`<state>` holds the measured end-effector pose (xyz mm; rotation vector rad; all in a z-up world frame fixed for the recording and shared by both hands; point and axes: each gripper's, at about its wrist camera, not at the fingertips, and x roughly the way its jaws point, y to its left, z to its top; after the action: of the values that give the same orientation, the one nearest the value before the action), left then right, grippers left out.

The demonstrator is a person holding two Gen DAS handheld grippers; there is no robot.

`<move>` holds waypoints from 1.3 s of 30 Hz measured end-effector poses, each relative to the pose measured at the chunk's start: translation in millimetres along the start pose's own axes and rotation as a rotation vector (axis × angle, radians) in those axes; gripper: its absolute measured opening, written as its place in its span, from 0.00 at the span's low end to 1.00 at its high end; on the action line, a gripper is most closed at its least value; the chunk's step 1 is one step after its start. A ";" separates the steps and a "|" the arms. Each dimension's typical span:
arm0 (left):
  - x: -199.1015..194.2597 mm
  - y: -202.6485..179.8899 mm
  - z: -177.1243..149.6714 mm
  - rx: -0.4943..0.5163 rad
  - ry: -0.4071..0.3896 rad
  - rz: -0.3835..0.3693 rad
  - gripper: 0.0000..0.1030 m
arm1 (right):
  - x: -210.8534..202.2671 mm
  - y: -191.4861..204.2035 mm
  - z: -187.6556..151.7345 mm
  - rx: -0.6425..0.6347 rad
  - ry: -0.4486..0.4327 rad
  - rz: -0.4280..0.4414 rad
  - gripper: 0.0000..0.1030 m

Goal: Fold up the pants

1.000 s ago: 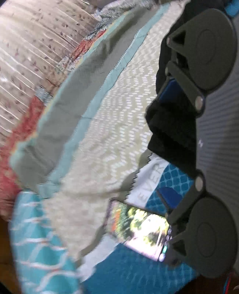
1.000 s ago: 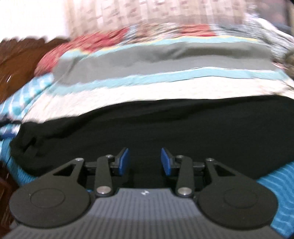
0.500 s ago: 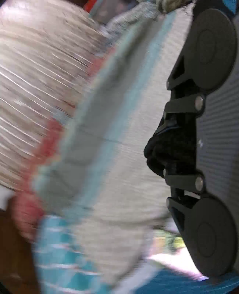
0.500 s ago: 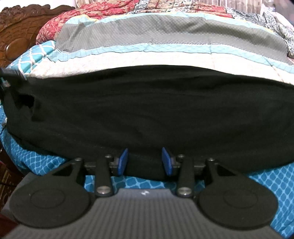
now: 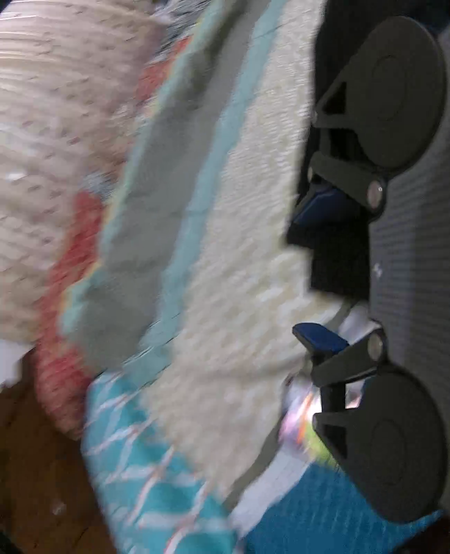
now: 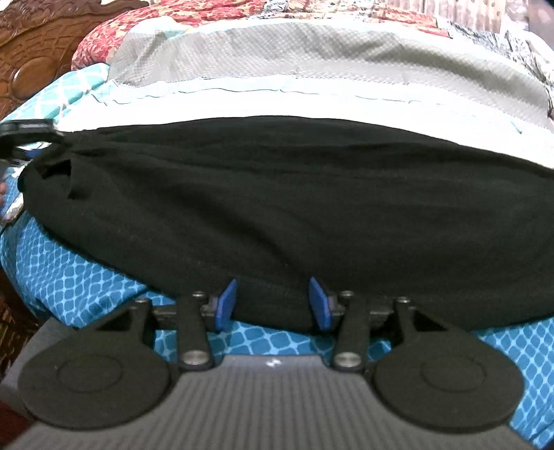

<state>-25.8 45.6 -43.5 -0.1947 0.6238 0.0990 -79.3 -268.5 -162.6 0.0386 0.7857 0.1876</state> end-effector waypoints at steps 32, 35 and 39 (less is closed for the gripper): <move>-40.8 -69.8 -0.7 0.081 0.049 -0.059 0.54 | -60.7 -88.2 -14.2 0.280 -0.286 0.035 0.45; -42.1 -97.5 7.9 0.098 0.055 -0.114 0.56 | -85.9 -138.7 -28.2 0.385 -0.387 -0.107 0.45; -25.2 -153.0 -4.3 0.169 0.130 -0.189 0.58 | -123.1 -212.7 -58.8 0.569 -0.510 -0.290 0.45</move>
<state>-25.6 -105.7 -9.0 -0.0956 0.7366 -0.1492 -173.2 -502.0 -140.3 0.4894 0.3067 -0.3186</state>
